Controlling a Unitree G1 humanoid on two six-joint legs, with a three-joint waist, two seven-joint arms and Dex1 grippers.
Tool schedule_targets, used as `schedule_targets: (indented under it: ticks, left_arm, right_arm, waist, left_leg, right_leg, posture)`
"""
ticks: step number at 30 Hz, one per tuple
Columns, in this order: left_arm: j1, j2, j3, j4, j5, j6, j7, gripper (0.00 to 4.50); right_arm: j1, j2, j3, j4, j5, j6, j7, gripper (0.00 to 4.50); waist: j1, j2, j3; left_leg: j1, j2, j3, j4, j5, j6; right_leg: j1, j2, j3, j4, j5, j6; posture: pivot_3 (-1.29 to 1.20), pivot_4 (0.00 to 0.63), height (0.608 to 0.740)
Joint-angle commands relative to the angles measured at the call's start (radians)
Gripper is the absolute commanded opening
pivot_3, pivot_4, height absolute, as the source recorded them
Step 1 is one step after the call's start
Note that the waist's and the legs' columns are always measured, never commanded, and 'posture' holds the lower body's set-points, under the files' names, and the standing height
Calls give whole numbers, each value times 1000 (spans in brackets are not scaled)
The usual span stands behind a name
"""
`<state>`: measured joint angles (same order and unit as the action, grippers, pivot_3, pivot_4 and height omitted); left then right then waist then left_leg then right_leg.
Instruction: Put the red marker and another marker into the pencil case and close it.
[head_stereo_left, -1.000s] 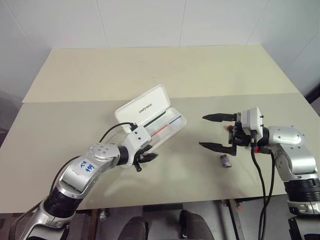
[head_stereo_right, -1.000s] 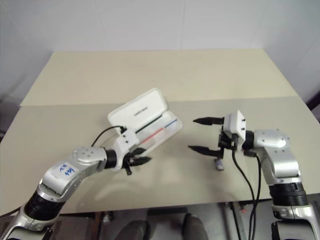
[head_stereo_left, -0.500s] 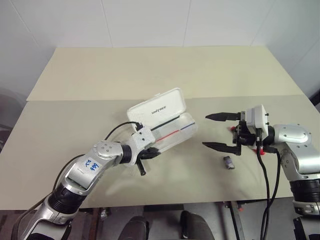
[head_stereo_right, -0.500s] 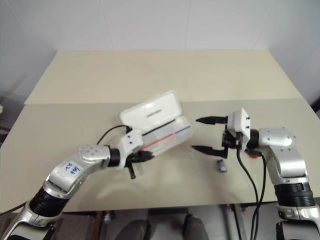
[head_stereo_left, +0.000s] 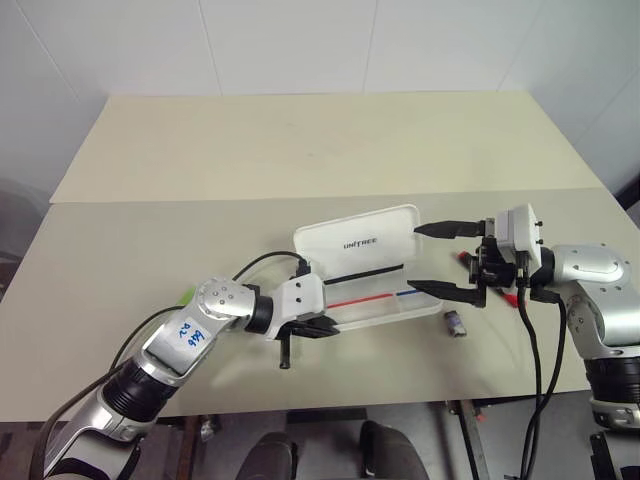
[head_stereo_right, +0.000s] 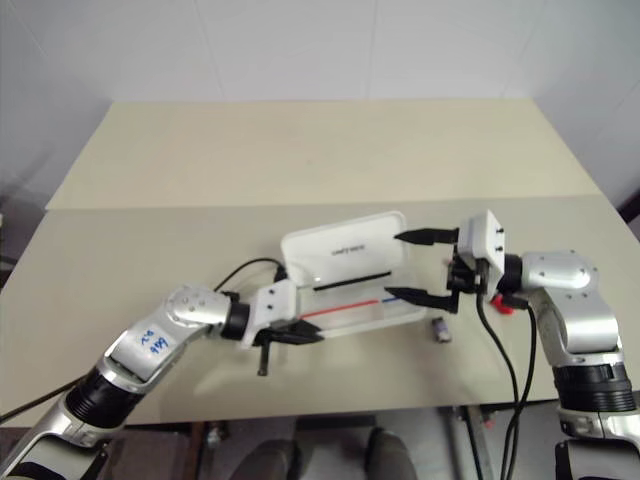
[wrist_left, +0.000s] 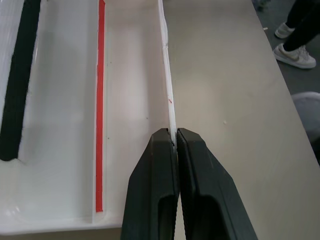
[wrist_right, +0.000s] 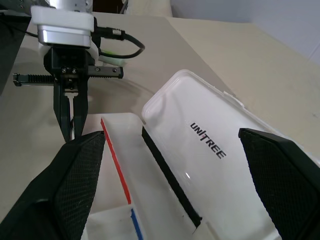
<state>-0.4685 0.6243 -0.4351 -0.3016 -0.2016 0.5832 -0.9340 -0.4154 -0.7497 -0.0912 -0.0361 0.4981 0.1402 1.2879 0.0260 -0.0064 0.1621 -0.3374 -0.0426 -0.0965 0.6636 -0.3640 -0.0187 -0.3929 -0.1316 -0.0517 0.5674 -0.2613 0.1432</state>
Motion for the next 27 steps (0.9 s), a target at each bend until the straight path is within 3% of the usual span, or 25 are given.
schedule_targets:
  ticks: [1, 10, 16, 23, 24, 27]
  left_arm:
    - [-31, 6, -12, 16, 53, -14, 0, 22]
    - [-78, -37, -26, 77, 121, 7, 35, 22]
    - [-73, -97, -11, 48, 98, 65, 60, 1798]
    - [-72, -129, 22, 27, 52, 89, 46, 4246]
    - [-70, -130, 25, 24, 49, 89, 43, 4462]
    - [-42, -140, 65, -3, 3, 64, 32, 4462]
  right_arm:
    - [12, -21, -50, -44, 24, 6, -17, 4500]
    - [36, -6, -53, -62, 22, 2, -44, 4500]
    - [38, -1, -53, -57, 20, -3, -49, 4500]
    - [33, 11, -44, -49, 14, -7, -54, 4500]
    - [33, 13, -43, -48, 13, -7, -54, 4500]
    - [29, 17, -38, -37, 15, -4, -49, 4500]
  waist:
    - [0, 0, 0]
    - [4, 0, 0]
    - [-1, -1, -1]
    - [0, -1, -1]
    - [1, -1, -1]
    - [0, -1, -1]
  left_leg:
    - [0, 0, 0, 0, 0, 0]
    - [1, -1, 0, 2, 1, 1]
    - [1, -1, 0, 2, 3, 2]
    - [0, -1, -1, 1, 2, 2]
    - [0, -2, -1, 1, 2, 2]
    - [0, -2, -1, 1, 2, 2]
  right_leg:
    - [0, 0, 0, 0, 0, 0]
    - [2, 0, 0, 0, 1, 1]
    - [2, 0, 2, -1, 3, 2]
    - [0, 0, 1, 0, 3, 2]
    - [0, -1, 1, 0, 3, 2]
    - [0, -1, 1, 0, 3, 2]
  posture:
    - [0, 150, 740]
    - [0, 150, 740]
    - [0, 150, 740]
    - [0, 150, 740]
    - [0, 150, 740]
    - [0, 150, 740]
